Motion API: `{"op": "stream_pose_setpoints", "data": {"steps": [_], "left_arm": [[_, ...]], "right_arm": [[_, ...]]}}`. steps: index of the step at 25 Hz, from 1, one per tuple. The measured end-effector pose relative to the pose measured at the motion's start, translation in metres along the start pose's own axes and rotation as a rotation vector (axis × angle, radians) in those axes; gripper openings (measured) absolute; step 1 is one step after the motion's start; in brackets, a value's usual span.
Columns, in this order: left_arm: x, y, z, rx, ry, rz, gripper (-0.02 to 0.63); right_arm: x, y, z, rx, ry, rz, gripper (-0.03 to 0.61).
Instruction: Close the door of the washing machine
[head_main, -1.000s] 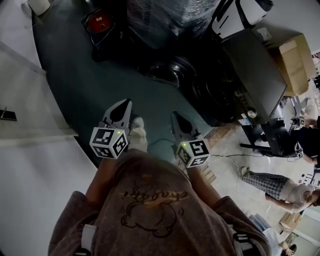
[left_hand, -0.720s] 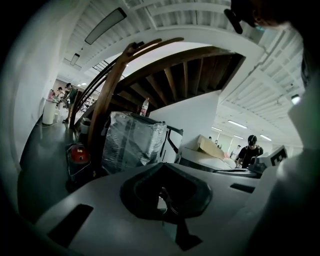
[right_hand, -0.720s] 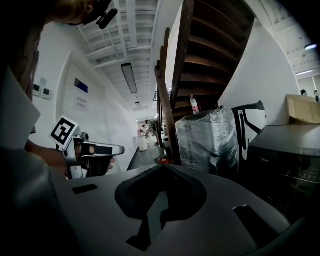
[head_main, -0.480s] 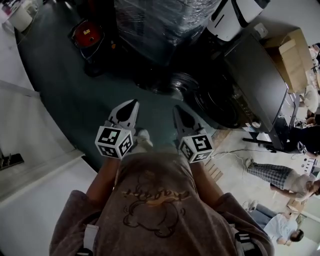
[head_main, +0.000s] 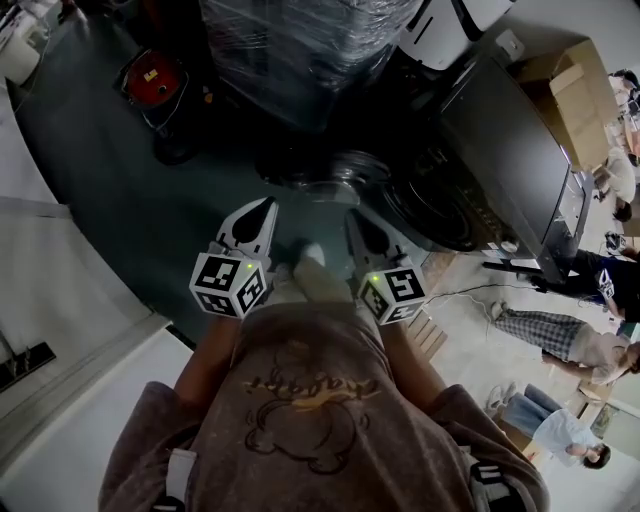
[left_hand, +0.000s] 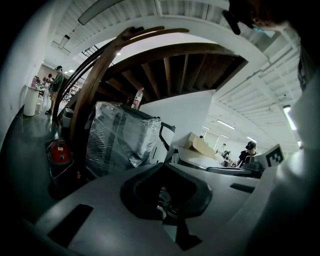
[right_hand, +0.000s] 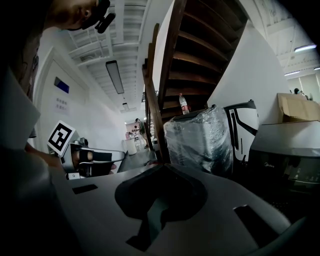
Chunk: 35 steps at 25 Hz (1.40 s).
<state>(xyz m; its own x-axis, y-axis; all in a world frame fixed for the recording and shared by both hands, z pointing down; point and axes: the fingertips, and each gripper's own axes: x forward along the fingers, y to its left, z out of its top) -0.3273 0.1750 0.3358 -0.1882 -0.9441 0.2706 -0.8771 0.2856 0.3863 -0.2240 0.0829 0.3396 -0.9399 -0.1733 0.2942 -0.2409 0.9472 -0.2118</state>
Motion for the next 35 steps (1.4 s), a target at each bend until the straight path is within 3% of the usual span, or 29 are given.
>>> {"op": "stream_pose_setpoints", "data": {"steps": [8, 12, 14, 16, 19, 21, 28, 35], "left_arm": [[0.021, 0.006, 0.005, -0.008, 0.004, -0.022, 0.002], [0.031, 0.013, 0.002, -0.018, 0.010, -0.013, 0.014], [0.036, 0.012, 0.003, -0.026, 0.009, -0.026, 0.110], [0.041, 0.012, 0.004, -0.026, 0.006, -0.039, 0.161], [0.045, 0.015, 0.003, -0.024, 0.002, -0.036, 0.275], [0.049, 0.018, 0.002, -0.023, 0.010, -0.025, 0.299], [0.064, 0.036, -0.009, -0.001, 0.067, -0.027, 0.304], [0.094, 0.064, -0.033, 0.043, 0.157, -0.053, 0.304]], "right_arm": [[0.022, -0.012, 0.004, 0.030, 0.011, 0.048, 0.006], [0.030, -0.016, 0.001, 0.037, 0.040, 0.083, 0.102], [0.032, -0.019, -0.001, 0.049, 0.049, 0.104, 0.151], [0.035, -0.022, -0.002, 0.065, 0.052, 0.120, 0.209], [0.040, -0.021, -0.003, 0.078, 0.060, 0.137, 0.238], [0.043, -0.022, -0.005, 0.074, 0.069, 0.143, 0.241], [0.061, -0.037, -0.014, 0.047, 0.107, 0.134, 0.241], [0.093, -0.060, -0.045, -0.052, 0.219, 0.144, 0.241]]}}
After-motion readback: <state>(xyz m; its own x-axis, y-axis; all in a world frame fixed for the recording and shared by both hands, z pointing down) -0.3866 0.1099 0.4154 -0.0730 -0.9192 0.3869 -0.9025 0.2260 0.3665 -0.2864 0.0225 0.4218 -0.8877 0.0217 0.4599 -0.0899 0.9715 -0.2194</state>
